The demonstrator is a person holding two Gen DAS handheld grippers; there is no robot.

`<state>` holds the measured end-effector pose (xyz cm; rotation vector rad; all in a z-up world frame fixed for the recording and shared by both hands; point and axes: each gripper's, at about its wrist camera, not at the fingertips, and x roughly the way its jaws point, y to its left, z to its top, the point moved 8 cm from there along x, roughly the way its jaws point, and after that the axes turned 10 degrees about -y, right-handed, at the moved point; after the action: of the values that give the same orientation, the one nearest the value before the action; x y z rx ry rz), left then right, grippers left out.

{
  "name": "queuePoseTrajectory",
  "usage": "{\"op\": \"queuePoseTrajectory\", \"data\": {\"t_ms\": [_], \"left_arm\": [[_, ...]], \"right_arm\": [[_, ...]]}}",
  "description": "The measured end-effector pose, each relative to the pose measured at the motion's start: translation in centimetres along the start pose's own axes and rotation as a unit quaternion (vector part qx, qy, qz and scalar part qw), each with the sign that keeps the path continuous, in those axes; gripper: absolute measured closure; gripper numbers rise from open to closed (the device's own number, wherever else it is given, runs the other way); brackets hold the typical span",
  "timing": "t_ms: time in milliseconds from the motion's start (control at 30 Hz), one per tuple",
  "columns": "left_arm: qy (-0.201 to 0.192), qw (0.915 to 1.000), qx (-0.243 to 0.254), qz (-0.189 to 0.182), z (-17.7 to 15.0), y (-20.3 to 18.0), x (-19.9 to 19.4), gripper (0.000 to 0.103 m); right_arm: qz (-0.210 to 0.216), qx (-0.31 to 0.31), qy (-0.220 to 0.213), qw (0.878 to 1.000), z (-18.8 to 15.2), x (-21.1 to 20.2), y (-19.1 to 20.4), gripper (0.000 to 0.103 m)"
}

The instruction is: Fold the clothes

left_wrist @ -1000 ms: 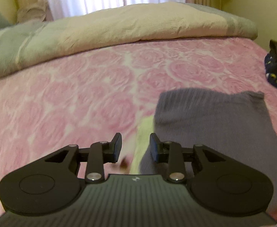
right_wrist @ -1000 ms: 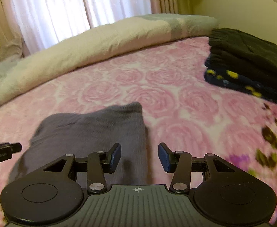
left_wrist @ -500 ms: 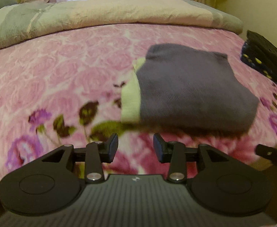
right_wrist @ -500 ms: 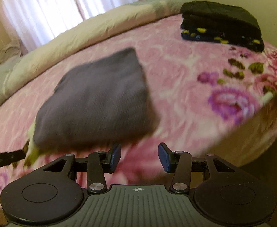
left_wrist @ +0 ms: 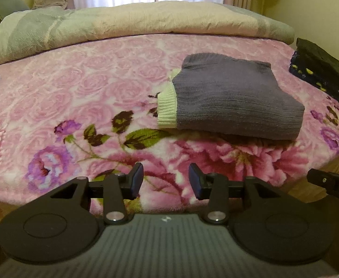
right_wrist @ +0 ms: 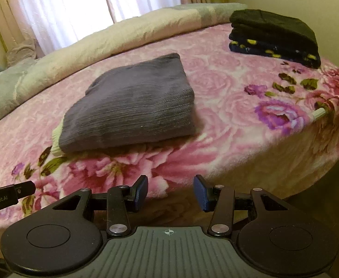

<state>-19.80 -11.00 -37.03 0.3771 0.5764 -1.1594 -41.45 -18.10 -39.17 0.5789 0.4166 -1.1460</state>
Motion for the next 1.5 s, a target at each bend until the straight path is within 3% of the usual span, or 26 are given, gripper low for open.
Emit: {"op": "queuePoseTrajectory", "data": {"t_ms": [700, 1333, 1500], "left_arm": [[-0.016, 0.9999, -0.001, -0.005, -0.8, 0.5, -2.8, 0.064], [-0.009, 0.9999, -0.004, -0.013, -1.3, 0.5, -1.9, 0.062], [-0.014, 0.9990, -0.026, -0.034, -0.7, 1.3, -0.7, 0.054]], "right_arm": [[-0.012, -0.017, -0.001, 1.000, -0.7, -1.9, 0.4, 0.056], [-0.013, -0.021, -0.001, 1.000, -0.6, -1.5, 0.1, 0.056], [0.003, -0.013, 0.005, 1.000, -0.7, -0.3, -0.4, 0.056]]}}
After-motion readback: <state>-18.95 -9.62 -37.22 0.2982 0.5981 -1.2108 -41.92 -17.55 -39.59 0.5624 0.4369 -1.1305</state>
